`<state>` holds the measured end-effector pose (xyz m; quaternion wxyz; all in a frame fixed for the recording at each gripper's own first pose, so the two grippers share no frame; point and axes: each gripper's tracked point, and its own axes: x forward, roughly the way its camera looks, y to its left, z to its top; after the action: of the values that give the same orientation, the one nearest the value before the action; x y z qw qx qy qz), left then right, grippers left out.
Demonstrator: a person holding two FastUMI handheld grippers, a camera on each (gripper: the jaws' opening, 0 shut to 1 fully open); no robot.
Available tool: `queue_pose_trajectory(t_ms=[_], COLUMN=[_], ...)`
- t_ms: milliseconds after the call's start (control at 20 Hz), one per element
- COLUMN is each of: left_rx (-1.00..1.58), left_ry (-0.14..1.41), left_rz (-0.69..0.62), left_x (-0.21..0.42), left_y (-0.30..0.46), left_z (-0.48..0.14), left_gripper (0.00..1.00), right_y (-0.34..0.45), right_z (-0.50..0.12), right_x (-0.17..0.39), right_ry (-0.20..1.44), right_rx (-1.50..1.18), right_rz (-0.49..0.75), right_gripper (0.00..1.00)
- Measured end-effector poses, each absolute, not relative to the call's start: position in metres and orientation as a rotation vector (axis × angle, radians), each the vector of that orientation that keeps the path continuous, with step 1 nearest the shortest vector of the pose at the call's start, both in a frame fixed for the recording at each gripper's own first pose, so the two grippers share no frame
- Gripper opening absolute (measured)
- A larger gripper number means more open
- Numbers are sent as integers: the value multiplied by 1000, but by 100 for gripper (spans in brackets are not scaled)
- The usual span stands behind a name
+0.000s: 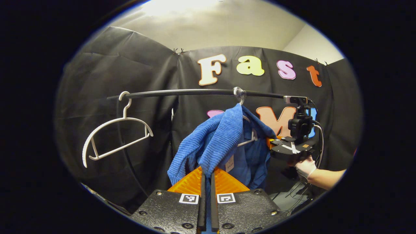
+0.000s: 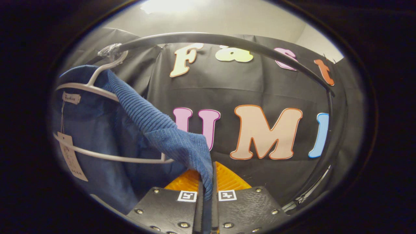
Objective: Grasp the clothes on the hanger with both hands and then place them into the laundry hamper below.
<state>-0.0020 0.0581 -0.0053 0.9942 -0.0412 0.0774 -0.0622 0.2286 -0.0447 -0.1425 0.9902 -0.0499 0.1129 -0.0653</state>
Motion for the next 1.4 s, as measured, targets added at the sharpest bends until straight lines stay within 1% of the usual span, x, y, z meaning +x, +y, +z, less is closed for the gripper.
queue_pose_trajectory(t_ms=[100,150,200,250,450,600,800,1050,1200,1300,1400], left_rx=[-81,-87,-94,-100,-71,-34,-58,-80,-93,-101,-78], left_ry=[148,142,139,137,135,135,136,147,153,135,108], left_rz=[-120,-123,-129,-140,-170,-171,-169,-177,-169,-175,-176], left_x=[-4,-6,-7,-8,-12,-11,-10,-8,-6,-5,-4], left_y=[64,66,67,67,70,74,78,80,84,85,89], left_z=[3,8,13,17,28,29,29,30,32,42,54], left_gripper=[6,5,7,5,7,5,5,5,7,5,6], right_y=[-47,-49,-49,-49,-47,-48,-53,-56,-53,-51,-49], right_z=[-139,-137,-136,-135,-136,-133,-123,-109,-106,-112,-120], right_x=[231,233,234,235,239,249,268,291,305,311,315], right_ry=[214,209,207,205,203,185,145,60,17,15,22], right_rx=[-94,-88,-83,-78,-73,-69,-57,-116,-125,-141,-157], right_rz=[-140,-143,-145,-144,-137,-139,-150,-157,-137,-122,-108], right_gripper=[11,10,10,10,10,10,10,10,10,10,10])
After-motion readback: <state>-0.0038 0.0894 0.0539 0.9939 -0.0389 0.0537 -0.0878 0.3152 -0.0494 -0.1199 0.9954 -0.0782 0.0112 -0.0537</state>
